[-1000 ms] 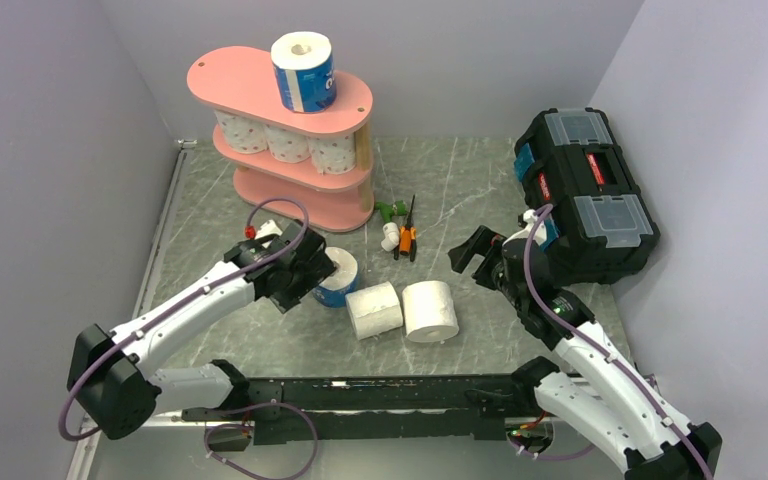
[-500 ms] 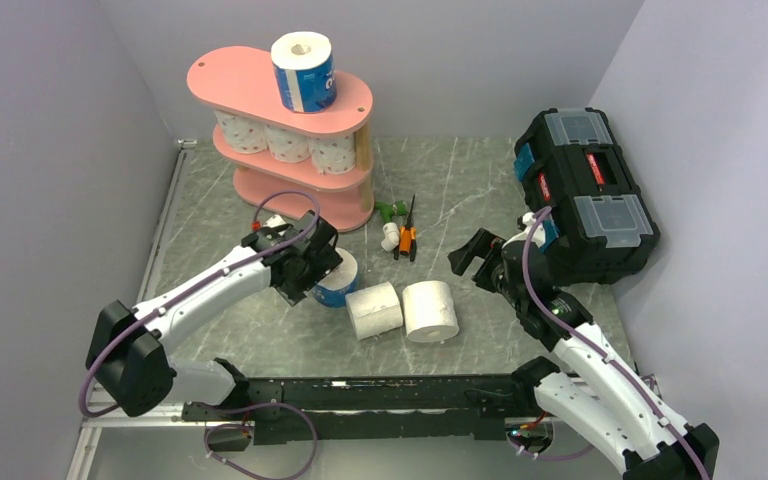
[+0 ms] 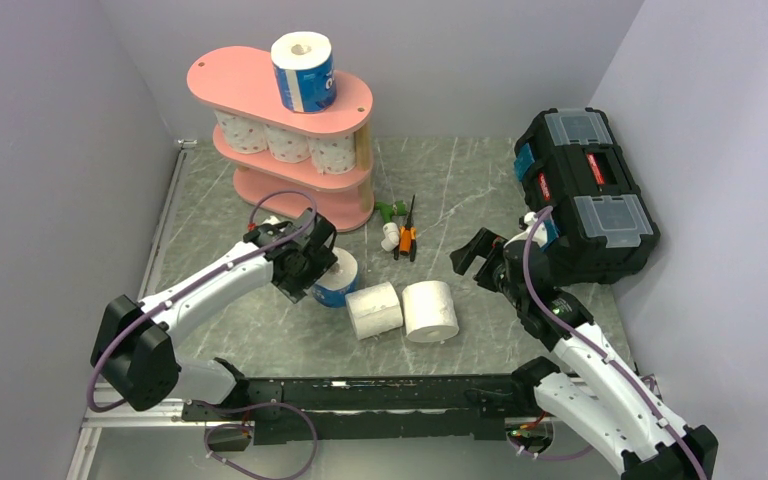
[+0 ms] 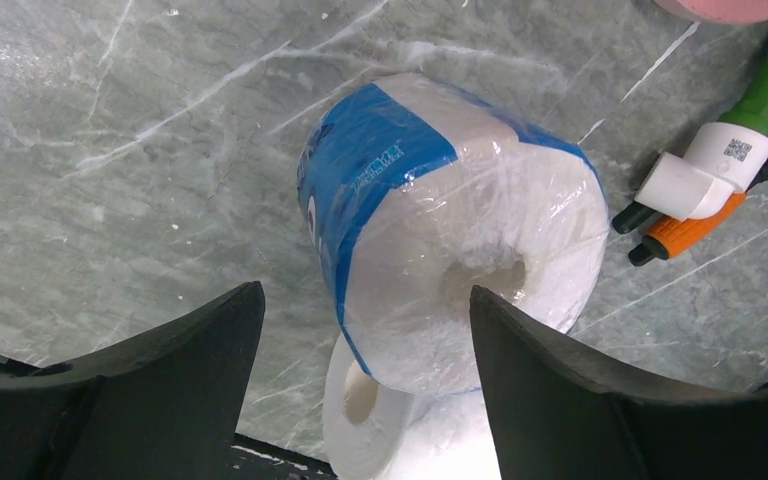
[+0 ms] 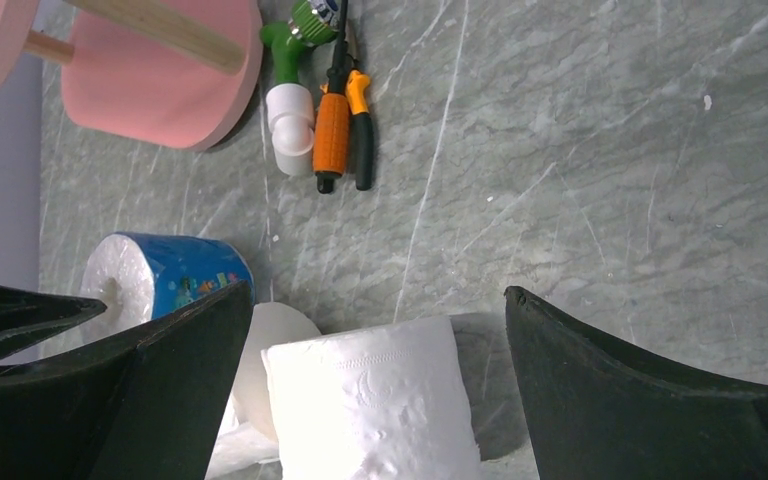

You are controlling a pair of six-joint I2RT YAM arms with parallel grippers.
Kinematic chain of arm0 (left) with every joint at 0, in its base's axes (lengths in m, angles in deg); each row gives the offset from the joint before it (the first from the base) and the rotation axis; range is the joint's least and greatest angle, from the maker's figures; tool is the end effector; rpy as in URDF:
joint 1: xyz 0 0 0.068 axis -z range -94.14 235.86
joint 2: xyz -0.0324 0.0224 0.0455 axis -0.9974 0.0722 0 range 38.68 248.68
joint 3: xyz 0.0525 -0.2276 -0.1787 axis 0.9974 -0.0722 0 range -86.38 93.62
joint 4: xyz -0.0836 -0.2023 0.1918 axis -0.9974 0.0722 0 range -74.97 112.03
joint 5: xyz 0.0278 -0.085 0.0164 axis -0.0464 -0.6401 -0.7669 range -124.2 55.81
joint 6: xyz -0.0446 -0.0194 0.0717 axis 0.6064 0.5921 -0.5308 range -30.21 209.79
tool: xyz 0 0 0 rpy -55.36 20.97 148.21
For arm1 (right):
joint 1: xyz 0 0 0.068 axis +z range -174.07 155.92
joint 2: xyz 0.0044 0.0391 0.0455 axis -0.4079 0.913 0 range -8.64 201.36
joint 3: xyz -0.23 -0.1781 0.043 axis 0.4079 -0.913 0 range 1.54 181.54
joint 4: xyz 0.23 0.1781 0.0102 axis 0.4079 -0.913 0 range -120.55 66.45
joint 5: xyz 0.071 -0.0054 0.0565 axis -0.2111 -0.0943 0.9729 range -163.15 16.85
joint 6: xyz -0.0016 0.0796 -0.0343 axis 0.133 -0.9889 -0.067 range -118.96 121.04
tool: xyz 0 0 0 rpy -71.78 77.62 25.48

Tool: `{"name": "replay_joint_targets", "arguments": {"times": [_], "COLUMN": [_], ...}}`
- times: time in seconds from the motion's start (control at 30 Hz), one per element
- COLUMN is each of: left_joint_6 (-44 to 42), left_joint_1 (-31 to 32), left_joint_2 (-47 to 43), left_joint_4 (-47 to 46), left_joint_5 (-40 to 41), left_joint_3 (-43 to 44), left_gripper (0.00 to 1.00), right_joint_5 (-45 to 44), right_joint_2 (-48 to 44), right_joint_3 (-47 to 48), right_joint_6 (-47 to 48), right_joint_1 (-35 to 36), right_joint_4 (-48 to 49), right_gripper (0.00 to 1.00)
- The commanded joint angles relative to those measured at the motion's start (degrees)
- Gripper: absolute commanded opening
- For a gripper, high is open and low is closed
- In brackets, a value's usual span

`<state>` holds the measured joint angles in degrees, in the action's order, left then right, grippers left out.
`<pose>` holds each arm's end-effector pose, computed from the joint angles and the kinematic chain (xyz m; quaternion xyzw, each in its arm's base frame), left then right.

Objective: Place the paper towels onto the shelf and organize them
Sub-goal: Pick up the paper towel from the center of the board.

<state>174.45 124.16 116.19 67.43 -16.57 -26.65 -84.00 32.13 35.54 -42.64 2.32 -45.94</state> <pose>0.2416 -0.1611 0.2271 -0.4074 0.8845 -0.0772 0.2138 0.1993 0.0828 0.2545 0.1763 0.8416 0.2226 0.4595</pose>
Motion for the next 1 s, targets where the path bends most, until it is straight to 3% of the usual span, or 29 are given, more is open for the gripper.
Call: {"name": "replay_joint_targets", "arguments": {"times": [0.0,0.27,0.47,0.57,0.8,0.97], "left_joint_6": [1.3,0.6,0.0,-0.2,-0.7,-1.4], "left_joint_1": [-1.0,-1.4,-1.5,-1.4,-1.4,-2.3], "left_joint_2": [-0.8,1.7,2.5,2.6,0.9,-2.9], "left_joint_4": [0.6,-1.0,-1.7,-1.9,-0.7,3.8], "left_joint_5": [-0.4,-2.7,-3.2,-3.2,-1.8,1.3], "left_joint_3": [-0.3,-0.7,-1.0,-1.0,-0.9,1.1], "left_gripper": [0.80,0.73,0.60,0.58,0.39,0.38], "right_joint_5": [0.5,0.8,0.9,0.8,0.7,0.4], "right_joint_2": [0.0,0.7,1.1,1.1,1.2,1.3], "right_joint_3": [0.0,-0.2,-0.6,-0.6,-0.2,0.3], "right_joint_6": [0.9,1.1,0.9,0.9,1.0,1.4], "right_joint_1": [-0.5,-0.9,-1.2,-1.2,-1.3,-1.3], "right_joint_4": [2.2,2.6,2.7,2.6,2.4,2.2], "right_gripper": [1.00,1.00,1.00,1.00,1.00,1.00]}}
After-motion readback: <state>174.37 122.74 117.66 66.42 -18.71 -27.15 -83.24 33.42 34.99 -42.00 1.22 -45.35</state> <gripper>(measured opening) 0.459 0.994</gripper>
